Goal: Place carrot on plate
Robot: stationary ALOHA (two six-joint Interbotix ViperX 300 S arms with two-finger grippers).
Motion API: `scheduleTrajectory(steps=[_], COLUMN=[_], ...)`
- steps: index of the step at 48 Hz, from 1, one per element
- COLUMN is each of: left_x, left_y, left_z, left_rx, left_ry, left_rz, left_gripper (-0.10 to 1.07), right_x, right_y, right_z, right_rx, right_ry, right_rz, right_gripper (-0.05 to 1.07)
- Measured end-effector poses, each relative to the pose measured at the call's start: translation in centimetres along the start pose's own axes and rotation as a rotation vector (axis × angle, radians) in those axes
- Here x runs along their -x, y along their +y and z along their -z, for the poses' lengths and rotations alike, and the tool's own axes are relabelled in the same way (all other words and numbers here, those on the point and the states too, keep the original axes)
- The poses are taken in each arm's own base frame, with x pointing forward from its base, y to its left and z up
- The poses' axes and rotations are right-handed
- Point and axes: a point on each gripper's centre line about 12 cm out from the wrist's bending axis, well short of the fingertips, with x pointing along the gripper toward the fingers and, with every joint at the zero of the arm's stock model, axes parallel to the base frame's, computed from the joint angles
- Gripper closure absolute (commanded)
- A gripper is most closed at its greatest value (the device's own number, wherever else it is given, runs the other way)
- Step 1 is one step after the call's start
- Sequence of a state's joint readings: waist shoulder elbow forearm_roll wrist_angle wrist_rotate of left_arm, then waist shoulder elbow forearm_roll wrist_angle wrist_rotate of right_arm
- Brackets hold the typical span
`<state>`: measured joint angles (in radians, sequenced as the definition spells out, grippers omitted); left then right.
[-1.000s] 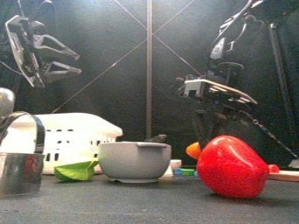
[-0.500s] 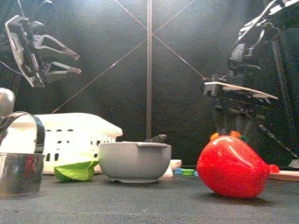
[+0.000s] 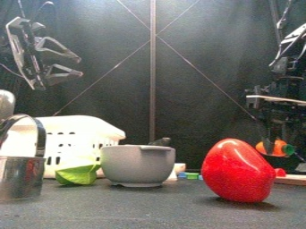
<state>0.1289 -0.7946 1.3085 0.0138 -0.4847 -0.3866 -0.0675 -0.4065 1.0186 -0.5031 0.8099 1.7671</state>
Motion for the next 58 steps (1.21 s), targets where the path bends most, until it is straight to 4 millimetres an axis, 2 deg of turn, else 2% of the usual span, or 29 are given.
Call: scheduleTrajectory(steps=[5,14,20,28,47,58], left_x=[0.1,0.1,0.1,0.1,0.1,0.1], left_y=[0.2,0.3,0.4,0.4,0.5,0.6], left_z=[0.1,0.1,0.1,0.1,0.2,0.1], left_rx=[0.002,0.002,0.002,0.001,0.002,0.001], left_ry=[0.002,0.001,0.001,0.002,0.002,0.000], left_rz=[-0.007,-0.014,-0.015,-0.017,-0.019,-0.026], left_gripper=[0.19,0.19,0.19,0.19,0.19,0.19], right_x=[-0.5,-1.4,-2.0,-2.4,-1.8,-0.3], right_y=[-0.4,-0.6,-0.4,0.1,1.4,4.1], right_z=[-0.2,-0.5,-0.2,0.0,-0.7,-1.2], right_rx=[-0.018,-0.023,-0.018,-0.007,0.009,0.122], right_ry=[0.001,0.001,0.012,0.022,-0.003,-0.083], right_rz=[0.020,0.056,0.057,0.029,-0.013,-0.110], right_gripper=[0.29,0.09,0.01,0.00,0.00,0.00])
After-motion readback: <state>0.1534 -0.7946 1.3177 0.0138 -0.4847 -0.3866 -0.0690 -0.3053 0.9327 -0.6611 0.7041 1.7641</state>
